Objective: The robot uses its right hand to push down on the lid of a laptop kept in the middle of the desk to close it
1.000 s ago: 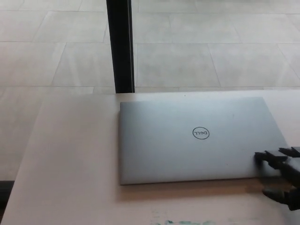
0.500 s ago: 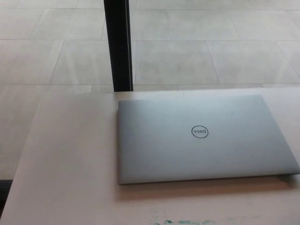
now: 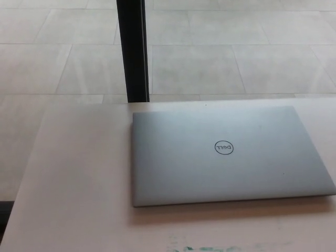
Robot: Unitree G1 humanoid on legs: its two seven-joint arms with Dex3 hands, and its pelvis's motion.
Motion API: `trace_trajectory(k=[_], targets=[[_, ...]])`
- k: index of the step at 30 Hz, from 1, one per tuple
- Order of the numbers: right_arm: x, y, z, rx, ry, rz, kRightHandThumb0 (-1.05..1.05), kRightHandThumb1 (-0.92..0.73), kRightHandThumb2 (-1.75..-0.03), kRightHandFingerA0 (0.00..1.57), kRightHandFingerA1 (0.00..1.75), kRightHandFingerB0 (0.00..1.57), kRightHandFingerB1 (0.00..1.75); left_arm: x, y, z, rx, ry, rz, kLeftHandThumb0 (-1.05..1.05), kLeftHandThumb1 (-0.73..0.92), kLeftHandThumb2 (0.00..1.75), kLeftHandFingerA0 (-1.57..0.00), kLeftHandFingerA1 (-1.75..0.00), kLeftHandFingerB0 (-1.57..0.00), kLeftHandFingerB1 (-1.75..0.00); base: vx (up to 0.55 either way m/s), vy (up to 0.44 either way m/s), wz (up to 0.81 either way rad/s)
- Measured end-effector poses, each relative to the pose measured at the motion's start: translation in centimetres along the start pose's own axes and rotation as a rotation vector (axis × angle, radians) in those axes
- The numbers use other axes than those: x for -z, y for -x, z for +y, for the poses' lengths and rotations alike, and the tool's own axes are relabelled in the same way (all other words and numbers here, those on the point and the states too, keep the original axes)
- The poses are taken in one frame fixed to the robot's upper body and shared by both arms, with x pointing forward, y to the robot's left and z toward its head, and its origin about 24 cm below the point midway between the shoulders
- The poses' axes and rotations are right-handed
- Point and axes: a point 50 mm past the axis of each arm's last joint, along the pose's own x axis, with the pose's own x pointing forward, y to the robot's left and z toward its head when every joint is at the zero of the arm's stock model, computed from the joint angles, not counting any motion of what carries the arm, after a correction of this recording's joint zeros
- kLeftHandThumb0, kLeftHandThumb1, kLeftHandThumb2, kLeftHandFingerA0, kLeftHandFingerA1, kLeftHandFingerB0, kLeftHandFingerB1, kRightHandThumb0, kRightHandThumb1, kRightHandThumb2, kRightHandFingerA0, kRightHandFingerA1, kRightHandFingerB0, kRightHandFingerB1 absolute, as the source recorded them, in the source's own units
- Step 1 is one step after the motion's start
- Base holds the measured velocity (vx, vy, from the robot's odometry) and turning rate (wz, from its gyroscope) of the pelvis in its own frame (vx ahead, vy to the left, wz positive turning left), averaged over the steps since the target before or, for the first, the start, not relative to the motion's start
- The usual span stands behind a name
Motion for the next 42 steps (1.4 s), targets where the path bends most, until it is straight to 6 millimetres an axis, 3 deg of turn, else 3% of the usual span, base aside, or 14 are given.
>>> trace_trajectory(k=[9, 10, 11, 14, 18, 27, 30, 31, 33, 34, 37, 38, 39, 42], targets=[[6.4, 3.6, -3.8, 0.254, -0.231, 0.237, -0.85, -0.9, -0.64, 0.01, 1.2, 0.0, 1.04, 0.1, 0.0, 0.1, -0.003, 0.004, 0.003, -1.05, 0.83, 0.75, -0.33, -0.46, -0.25, -0.38, 0.0, 0.0, 0.0], [6.9, 4.0, -4.0, 0.282, -0.254, 0.259, -0.94, -0.7, -1.12, 0.16, 0.82, 0.08, 0.76, 0.1, 0.0, 0.1, -0.003, 0.005, 0.003, -1.05, 0.83, 0.74, -0.33, -0.45, -0.25, -0.37, 0.0, 0.0, 0.0], [7.6, 4.5, -4.3, 0.324, -0.287, 0.289, -0.9, -0.89, -0.67, 0.0, 1.09, 0.0, 0.98, 0.1, 0.1, 0.1, -0.004, 0.006, 0.003, -1.05, 0.81, 0.73, -0.3, -0.43, -0.23, -0.36, 0.0, 0.0, 0.0], [9.5, 5.9, -4.5, 0.42, -0.371, 0.37, -0.89, -0.89, -0.67, 0.0, 1.06, 0.0, 0.9, 0.2, 0.1, 0.2, -0.006, 0.008, 0.004, -1.05, 0.58, 1.15, -0.26, -0.5, -0.18, -0.43, 0.0, 0.0, 0.0], [11.2, 7.4, -4.6, 0.529, -0.477, 0.451, -0.94, -0.64, -1.07, 0.0, 0.73, 0.12, 0.73, 0.3, 0.1, 0.3, -0.009, 0.012, 0.006, -1.05, 0.81, 0.74, -0.32, -0.44, -0.23, -0.35, 0.0, 0.0, 0.0], [12.5, 8.6, -3.8, 0.617, -0.653, 0.488, -0.87, -0.81, -0.63, 0.14, 1.02, 0.0, 0.91, 0.4, 0.3, 0.8, -0.025, 0.026, 0.01, -1.05, 0.84, 0.74, -0.34, -0.45, -0.24, -0.36, 0.0, 0.0, 0.0], [12.7, 8.7, -3.4, 0.613, -0.692, 0.488, -0.88, -0.63, -1.0, 0.23, 0.84, 0.1, 0.74, 0.6, 0.4, 1.0, -0.034, 0.032, 0.017, -1.05, 0.84, 0.73, -0.33, -0.45, -0.24, -0.36, 0.0, 0.0, 0.0], [12.7, 8.7, -3.3, 0.611, -0.696, 0.488, -0.88, -0.81, -0.64, 0.13, 1.05, 0.01, 0.91, 0.6, 0.4, 1.0, -0.036, 0.033, 0.018, -1.05, 0.86, 0.74, -0.32, -0.45, -0.24, -0.36, 0.0, 0.0, 0.0], [12.6, 8.6, -3.2, 0.604, -0.707, 0.481, -0.87, -0.62, -1.0, 0.23, 0.84, 0.11, 0.75, 0.6, 0.5, 1.1, -0.038, 0.034, 0.018, -1.05, 0.86, 0.74, -0.31, -0.45, -0.23, -0.36, 0.0, 0.0, 0.0], [12.6, 8.6, -3.2, 0.6, -0.71, 0.48, -0.93, -0.74, -0.65, 0.11, 1.02, 0.0, 0.91, 0.7, 0.5, 1.2, -0.039, 0.034, 0.018, -1.05, 0.6, 1.16, -0.27, -0.52, -0.19, -0.45, 0.0, 0.0, 0.0], [12.5, 8.5, -3.0, 0.587, -0.709, 0.478, -0.92, -0.76, -0.62, 0.04, 1.01, 0.0, 0.92, 0.8, 0.6, 1.4, -0.044, 0.033, 0.023, -1.05, 0.84, 0.74, -0.31, -0.44, -0.23, -0.36, 0.0, 0.0, 0.0], [12.5, 8.4, -2.9, 0.583, -0.71, 0.478, -0.42, -0.38, -1.04, 0.09, 0.62, 0.09, 0.62, 0.8, 0.7, 1.4, -0.045, 0.033, 0.023, -1.05, 0.85, 0.74, -0.32, -0.44, -0.24, -0.36, 0.0, 0.0, 0.0], [12.5, 8.4, -2.9, 0.58, -0.71, 0.477, -0.89, -0.81, -0.64, 0.08, 1.01, 0.0, 0.88, 0.8, 0.7, 1.5, -0.045, 0.033, 0.023, -1.05, 0.6, 1.16, -0.28, -0.51, -0.19, -0.44, 0.0, 0.0, 0.0], [12.4, 8.3, -2.7, 0.57, -0.706, 0.477, -0.9, -0.81, -0.63, 0.01, 1.12, 0.0, 0.86, 0.9, 0.7, 1.5, -0.048, 0.036, 0.024, -1.05, 0.84, 0.74, -0.33, -0.45, -0.24, -0.37, 0.0, 0.0, 0.0]])
